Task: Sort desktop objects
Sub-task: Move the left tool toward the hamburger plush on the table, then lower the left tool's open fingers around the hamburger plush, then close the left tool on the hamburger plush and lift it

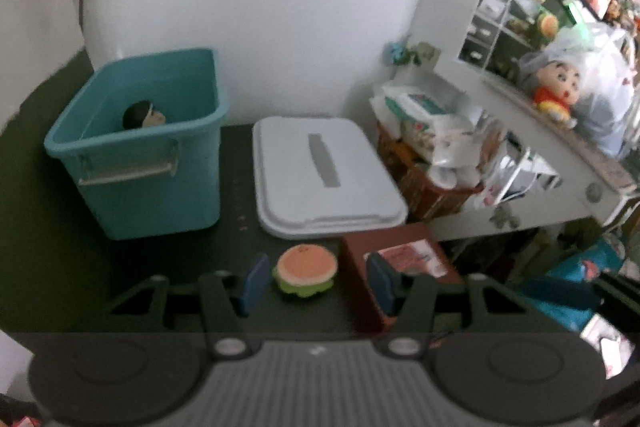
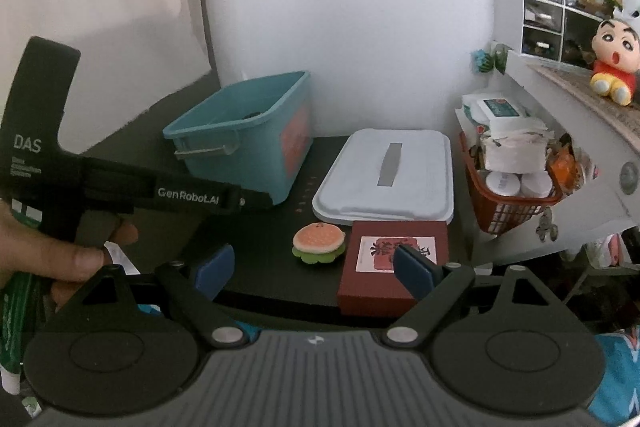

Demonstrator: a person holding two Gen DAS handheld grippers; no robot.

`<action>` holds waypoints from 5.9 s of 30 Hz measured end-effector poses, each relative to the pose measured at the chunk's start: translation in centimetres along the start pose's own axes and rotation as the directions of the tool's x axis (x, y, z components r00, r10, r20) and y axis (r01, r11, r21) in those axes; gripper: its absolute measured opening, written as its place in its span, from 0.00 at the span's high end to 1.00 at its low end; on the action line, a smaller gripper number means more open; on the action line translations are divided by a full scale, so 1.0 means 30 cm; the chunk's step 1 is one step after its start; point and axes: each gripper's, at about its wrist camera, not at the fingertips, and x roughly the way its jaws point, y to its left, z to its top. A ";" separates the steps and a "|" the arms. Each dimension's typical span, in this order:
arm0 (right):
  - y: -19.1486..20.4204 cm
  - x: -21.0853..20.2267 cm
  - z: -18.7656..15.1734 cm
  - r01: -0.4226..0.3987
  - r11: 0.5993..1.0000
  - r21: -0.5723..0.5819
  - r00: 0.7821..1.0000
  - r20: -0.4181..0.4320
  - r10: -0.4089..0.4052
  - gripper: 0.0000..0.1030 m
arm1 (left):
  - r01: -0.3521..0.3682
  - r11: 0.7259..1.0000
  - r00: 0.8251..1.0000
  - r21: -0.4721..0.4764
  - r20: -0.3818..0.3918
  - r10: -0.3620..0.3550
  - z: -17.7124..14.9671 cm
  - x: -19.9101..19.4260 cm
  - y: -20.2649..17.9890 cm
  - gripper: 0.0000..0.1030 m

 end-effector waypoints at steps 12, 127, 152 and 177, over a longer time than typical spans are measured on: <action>0.009 0.074 -0.045 -0.039 0.999 -0.003 0.998 0.058 0.040 0.16 | -0.010 0.996 1.000 -0.091 -0.003 0.010 0.016 0.043 0.093 0.45; 0.149 0.619 -0.102 -0.015 0.968 -0.252 0.995 -0.102 -0.011 0.47 | -0.030 0.992 0.991 -0.119 -0.135 0.014 0.020 0.391 0.294 0.48; 0.208 0.627 -0.122 -0.082 0.962 -0.260 0.990 -0.129 0.049 0.36 | -0.033 0.991 0.992 -0.130 -0.127 0.017 0.030 0.400 0.310 0.48; 0.114 0.461 -0.072 0.010 0.981 -0.196 1.000 -0.021 -0.015 0.53 | 0.120 0.990 0.990 -0.073 -0.063 -0.124 0.062 0.291 0.158 0.48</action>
